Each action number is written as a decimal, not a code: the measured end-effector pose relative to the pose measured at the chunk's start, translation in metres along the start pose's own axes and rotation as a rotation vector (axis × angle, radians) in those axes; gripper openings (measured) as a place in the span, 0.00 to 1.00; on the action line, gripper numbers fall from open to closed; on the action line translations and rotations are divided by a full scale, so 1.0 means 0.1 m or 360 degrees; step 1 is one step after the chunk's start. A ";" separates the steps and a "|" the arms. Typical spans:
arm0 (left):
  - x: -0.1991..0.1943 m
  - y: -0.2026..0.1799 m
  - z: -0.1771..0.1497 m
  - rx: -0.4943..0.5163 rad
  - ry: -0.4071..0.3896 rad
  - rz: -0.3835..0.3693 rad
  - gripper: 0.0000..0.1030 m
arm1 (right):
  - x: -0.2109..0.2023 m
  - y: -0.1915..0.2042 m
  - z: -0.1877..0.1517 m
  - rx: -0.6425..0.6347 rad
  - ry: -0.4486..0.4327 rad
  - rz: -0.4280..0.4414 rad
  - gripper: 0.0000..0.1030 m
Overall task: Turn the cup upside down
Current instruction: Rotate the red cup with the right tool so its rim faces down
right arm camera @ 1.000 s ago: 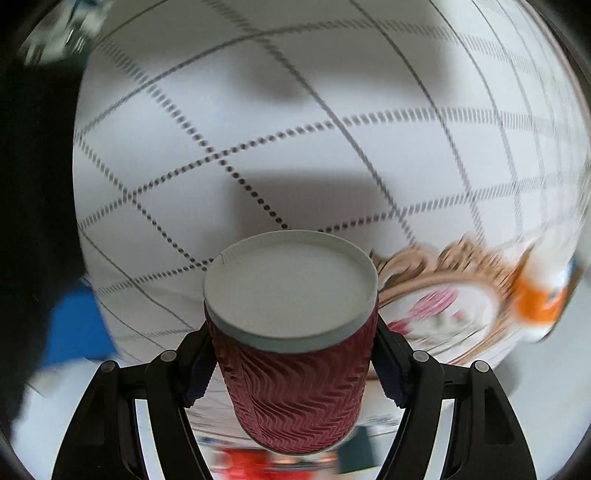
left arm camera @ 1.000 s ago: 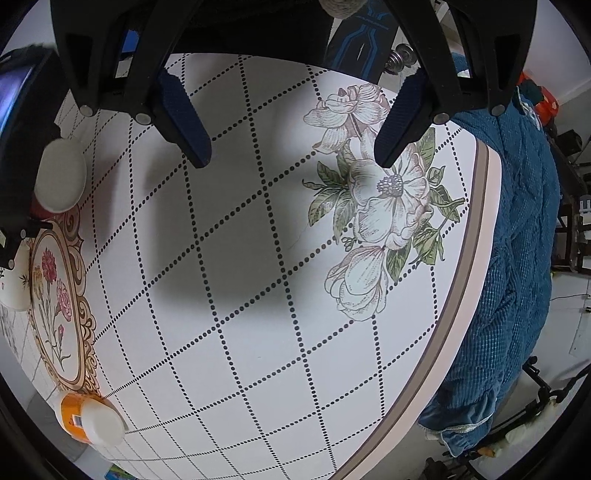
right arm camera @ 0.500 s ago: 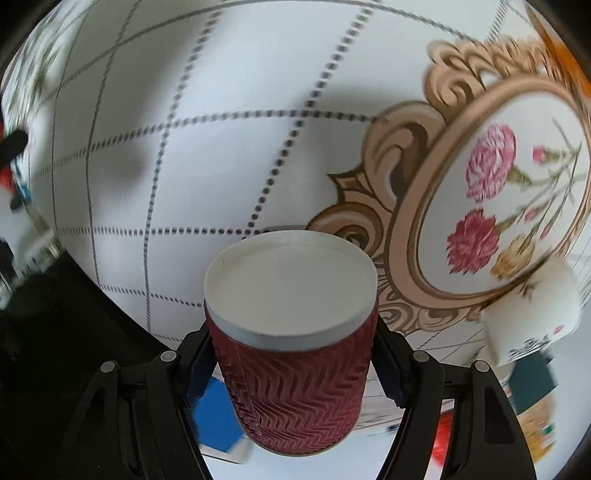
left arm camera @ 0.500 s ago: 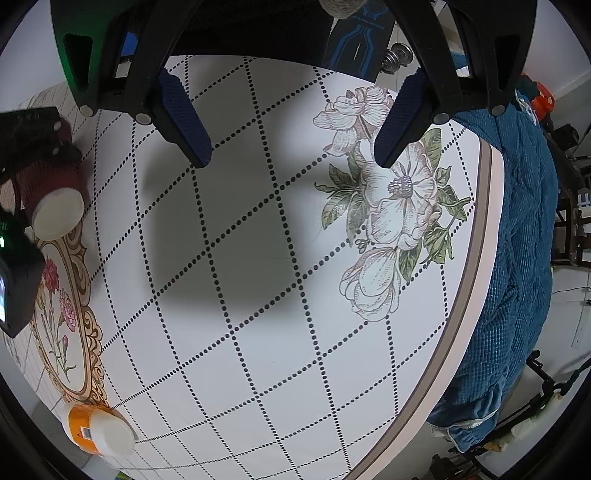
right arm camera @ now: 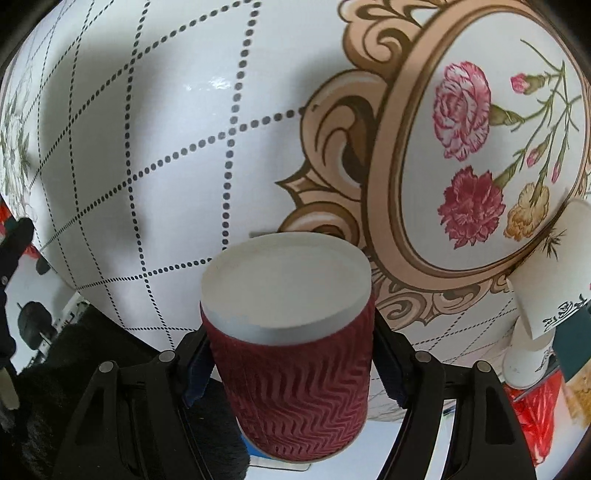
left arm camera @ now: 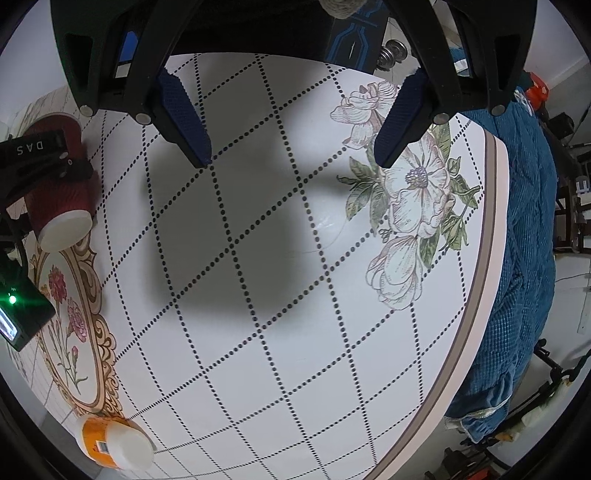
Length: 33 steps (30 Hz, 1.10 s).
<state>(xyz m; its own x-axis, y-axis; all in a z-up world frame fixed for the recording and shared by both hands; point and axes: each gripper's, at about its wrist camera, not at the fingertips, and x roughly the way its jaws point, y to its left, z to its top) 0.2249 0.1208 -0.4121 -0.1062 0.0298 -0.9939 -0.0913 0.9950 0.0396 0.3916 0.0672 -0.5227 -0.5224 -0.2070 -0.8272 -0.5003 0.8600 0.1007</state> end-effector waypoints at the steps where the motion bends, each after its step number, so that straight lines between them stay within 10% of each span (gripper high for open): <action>1: 0.00 -0.03 0.01 0.0006 0.0000 -0.0001 0.88 | 0.01 -0.07 0.00 0.0007 -0.0003 0.0013 0.83; 20: -0.04 -0.68 0.09 0.0152 0.0013 0.0026 0.88 | -0.26 -0.52 -0.77 0.0096 -0.0305 0.0056 0.77; 33: -0.17 -0.95 0.25 0.0171 -0.0005 0.0049 0.88 | -0.75 -0.99 -1.47 0.0387 -0.0991 0.0209 0.77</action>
<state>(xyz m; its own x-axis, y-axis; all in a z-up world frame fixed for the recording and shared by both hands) 0.2601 0.0280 -0.4015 -0.1044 0.0609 -0.9927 0.0186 0.9981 0.0593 0.3789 -0.0713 -0.3894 -0.0370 0.1508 -0.9879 -0.2525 0.9551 0.1552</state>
